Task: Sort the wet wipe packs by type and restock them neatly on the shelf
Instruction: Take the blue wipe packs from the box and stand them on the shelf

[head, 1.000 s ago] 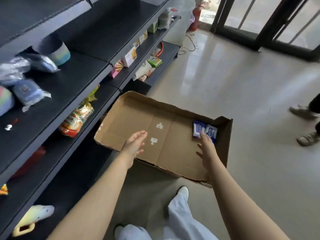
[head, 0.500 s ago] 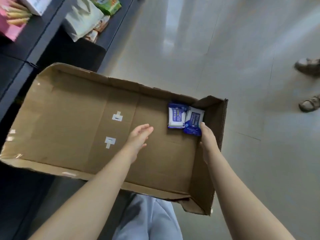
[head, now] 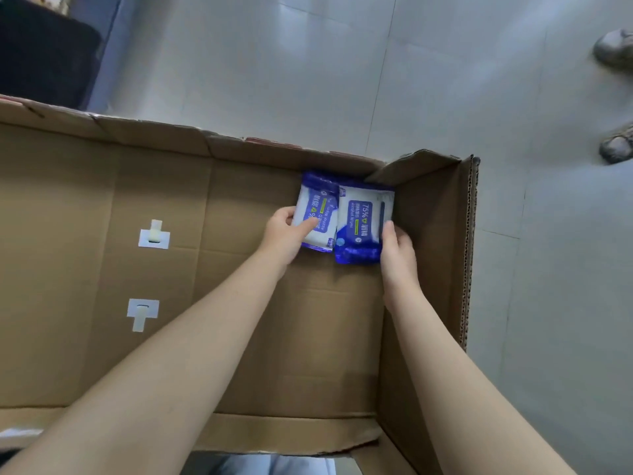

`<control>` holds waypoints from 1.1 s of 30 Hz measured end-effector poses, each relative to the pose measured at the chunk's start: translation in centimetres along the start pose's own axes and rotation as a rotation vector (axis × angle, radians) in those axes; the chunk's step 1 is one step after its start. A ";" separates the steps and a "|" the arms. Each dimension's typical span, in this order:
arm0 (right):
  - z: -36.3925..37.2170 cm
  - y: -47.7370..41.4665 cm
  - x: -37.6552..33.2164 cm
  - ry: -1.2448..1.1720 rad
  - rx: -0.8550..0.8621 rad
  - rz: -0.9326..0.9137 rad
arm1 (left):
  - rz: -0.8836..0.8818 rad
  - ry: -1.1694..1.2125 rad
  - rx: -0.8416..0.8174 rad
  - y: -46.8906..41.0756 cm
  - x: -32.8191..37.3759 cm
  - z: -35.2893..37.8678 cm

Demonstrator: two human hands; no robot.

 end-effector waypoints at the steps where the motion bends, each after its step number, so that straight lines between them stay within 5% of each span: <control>1: -0.2 0.1 0.0 0.010 0.011 -0.005 | 0.008 -0.016 0.018 -0.3 -0.1 -0.1; 9: 0.0 0.4 0.1 0.142 0.090 0.019 | -0.008 0.019 0.014 -0.3 -0.9 -1.5; 17: 0.3 3.7 -1.0 -0.187 -0.027 -0.020 | -0.039 0.200 0.031 3.5 -1.7 -4.6; 33: -3.7 37.1 -28.6 -0.408 -0.587 -0.240 | 0.228 0.894 0.250 45.6 11.6 -22.4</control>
Point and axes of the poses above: each hand's wrist, its own y-axis away from the middle knuckle, its own z-axis out of the palm, x = y × z, the point moved 9 cm from there along -y, towards the middle knuckle, and after that the axes turned 4 degrees about -z, right-handed, at the moved point
